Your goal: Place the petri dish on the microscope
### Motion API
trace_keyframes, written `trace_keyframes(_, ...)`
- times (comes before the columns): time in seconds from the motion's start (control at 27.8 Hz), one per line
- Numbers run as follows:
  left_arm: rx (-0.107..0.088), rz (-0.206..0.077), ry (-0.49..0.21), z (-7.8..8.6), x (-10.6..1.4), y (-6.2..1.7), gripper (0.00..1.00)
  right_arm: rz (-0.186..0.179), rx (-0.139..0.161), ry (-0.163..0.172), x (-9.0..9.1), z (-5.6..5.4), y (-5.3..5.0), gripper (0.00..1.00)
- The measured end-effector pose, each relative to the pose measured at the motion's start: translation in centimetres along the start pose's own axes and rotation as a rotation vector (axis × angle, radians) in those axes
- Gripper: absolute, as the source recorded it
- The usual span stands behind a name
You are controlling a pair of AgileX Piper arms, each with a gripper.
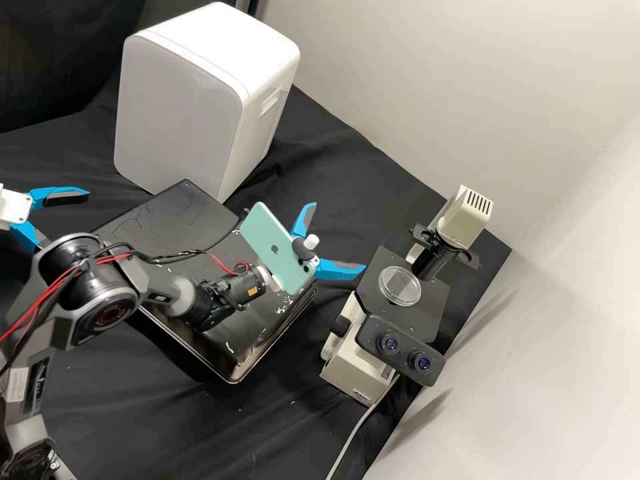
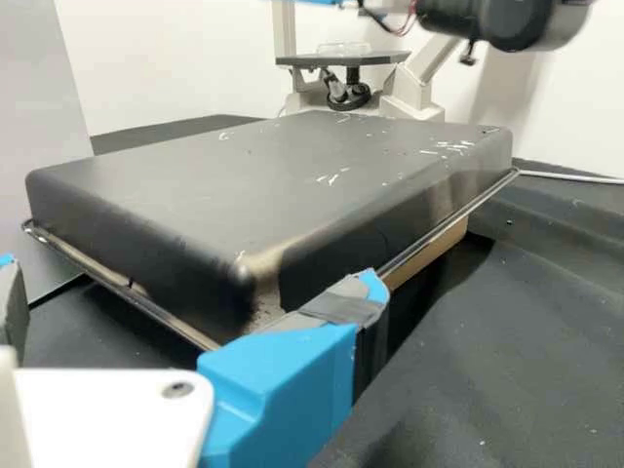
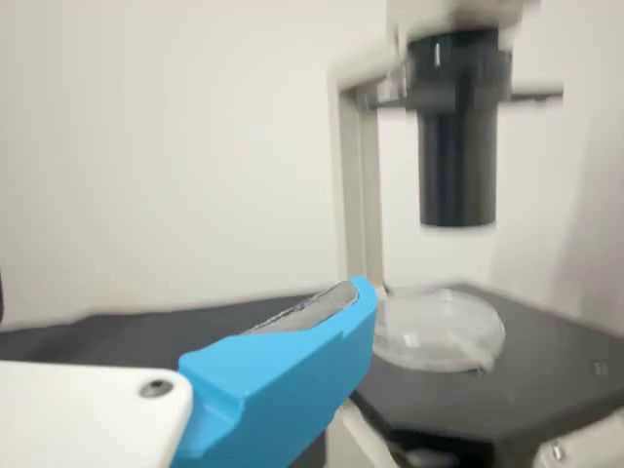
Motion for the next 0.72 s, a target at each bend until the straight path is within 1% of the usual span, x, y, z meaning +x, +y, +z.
trace_keyframes(0.04, -0.001, 0.009, 0.000, 0.1, 0.0, 0.16, 1.00, 0.013, -0.005, 0.030, -0.6, -0.4, 0.3, 1.00)
trace_keyframes(0.07, 0.005, 0.021, 0.005, 0.1, -0.1, 0.34, 1.00, 0.020, -0.006, 0.055, -1.2, -0.8, 0.5, 1.00)
trace_keyframes(0.11, 0.013, 0.030, 0.013, 0.1, -0.3, 0.46, 1.00, 0.044, 0.003, 0.086, -2.0, -1.2, 0.9, 1.00)
trace_keyframes(0.14, 0.020, 0.041, 0.019, 0.1, -0.5, 0.62, 1.00, 0.055, 0.009, 0.102, -2.6, -1.5, 1.1, 1.00)
trace_keyframes(0.18, 0.026, 0.051, 0.023, 0.1, -0.6, 0.77, 1.00, 0.058, 0.012, 0.107, -2.9, -1.6, 1.2, 1.00)
trace_keyframes(0.22, 0.039, 0.064, 0.025, 0.1, -0.8, 0.98, 1.00, 0.059, 0.012, 0.108, -3.4, -1.7, 1.3, 1.00)
trace_keyframes(0.29, 0.057, 0.088, 0.034, 0.2, -1.2, 1.31, 1.00, 0.053, 0.014, 0.111, -4.1, -2.0, 1.3, 1.00)
trace_keyframes(0.32, 0.069, 0.102, 0.034, 0.3, -1.4, 1.52, 1.00, 0.052, 0.014, 0.112, -4.2, -2.1, 1.3, 1.00)
trace_keyframes(0.36, 0.077, 0.113, 0.033, 0.4, -1.5, 1.68, 1.00, 0.051, 0.015, 0.114, -4.3, -2.2, 1.3, 1.00)
trace_keyframes(0.4, 0.091, 0.132, 0.032, 0.5, -1.6, 1.99, 1.00, 0.053, 0.015, 0.116, -4.3, -2.3, 1.4, 1.00)
trace_keyframes(0.47, 0.104, 0.160, 0.033, 0.7, -1.9, 2.43, 1.00, 0.054, 0.014, 0.121, -4.3, -2.3, 1.4, 1.00)
trace_keyframes(0.5, 0.108, 0.174, 0.040, 0.6, -2.0, 2.65, 1.00, 0.054, 0.014, 0.121, -4.3, -2.3, 1.4, 1.00)
trace_keyframes(0.54, 0.105, 0.185, 0.044, 0.6, -2.1, 2.81, 1.00, 0.054, 0.014, 0.121, -4.3, -2.3, 1.4, 1.00)
trace_keyframes(0.65, 0.092, 0.197, 0.072, 0.5, -2.1, 2.96, 1.00, 0.055, 0.014, 0.122, -4.3, -2.3, 1.4, 1.00)
trace_keyframes(0.72, 0.094, 0.201, 0.099, 0.3, -2.2, 2.99, 1.00, 0.055, 0.014, 0.122, -4.3, -2.3, 1.4, 1.00)
